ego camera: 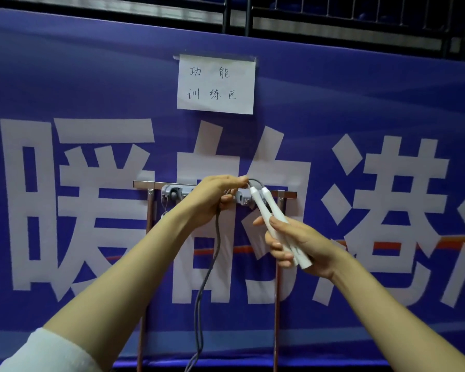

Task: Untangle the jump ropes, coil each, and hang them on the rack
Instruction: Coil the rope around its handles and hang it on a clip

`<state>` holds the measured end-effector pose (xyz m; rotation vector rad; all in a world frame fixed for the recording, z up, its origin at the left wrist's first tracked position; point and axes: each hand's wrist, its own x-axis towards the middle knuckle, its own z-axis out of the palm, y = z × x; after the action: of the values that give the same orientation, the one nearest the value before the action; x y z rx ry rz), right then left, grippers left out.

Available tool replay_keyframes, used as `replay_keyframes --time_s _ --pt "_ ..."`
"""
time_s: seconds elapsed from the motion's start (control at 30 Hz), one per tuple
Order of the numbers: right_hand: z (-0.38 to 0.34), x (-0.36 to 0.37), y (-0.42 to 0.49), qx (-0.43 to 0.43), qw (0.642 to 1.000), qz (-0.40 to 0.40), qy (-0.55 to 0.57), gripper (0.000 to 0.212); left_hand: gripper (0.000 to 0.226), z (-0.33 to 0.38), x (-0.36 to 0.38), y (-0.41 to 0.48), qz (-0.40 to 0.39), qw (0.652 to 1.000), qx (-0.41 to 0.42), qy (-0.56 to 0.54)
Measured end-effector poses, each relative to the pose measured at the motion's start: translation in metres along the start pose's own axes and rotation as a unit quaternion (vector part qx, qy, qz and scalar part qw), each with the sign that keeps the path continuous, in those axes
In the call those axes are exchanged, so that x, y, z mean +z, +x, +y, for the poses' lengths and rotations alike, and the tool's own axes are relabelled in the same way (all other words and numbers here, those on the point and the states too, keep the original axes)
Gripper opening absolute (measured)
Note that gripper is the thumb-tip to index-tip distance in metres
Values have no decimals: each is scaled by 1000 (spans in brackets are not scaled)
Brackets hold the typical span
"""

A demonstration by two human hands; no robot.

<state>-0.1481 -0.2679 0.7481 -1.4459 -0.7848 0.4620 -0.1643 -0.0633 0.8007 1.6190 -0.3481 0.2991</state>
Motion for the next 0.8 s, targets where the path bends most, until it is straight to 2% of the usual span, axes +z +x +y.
replay_keyframes --time_s 0.1,0.23,0.3,0.37,0.43,0.5,0.63,0.8 --pt "14 -7 4 17 1000 -9 14 36 14 -8 -7 5 -1 999 3 45" --pt "28 -21 9 48 997 -7 -52 37 29 -14 -14 7 3 995 14 101" --pt "29 -27 11 66 994 9 -87 32 29 -15 -17 10 10 993 13 114" --pt "30 -29 18 52 978 63 -193 22 18 -18 -16 14 14 993 5 117" --pt "32 -31 31 5 933 166 -320 16 11 -23 -8 15 13 996 -10 85" --pt "34 -29 47 -44 900 254 -352 18 18 -30 5 16 15 999 -27 25" --pt "26 -12 69 -114 939 296 -131 10 20 -43 24 15 -12 996 -46 -77" --pt "-1 -10 86 -177 929 311 92 23 22 -51 25 8 -61 994 -75 -50"
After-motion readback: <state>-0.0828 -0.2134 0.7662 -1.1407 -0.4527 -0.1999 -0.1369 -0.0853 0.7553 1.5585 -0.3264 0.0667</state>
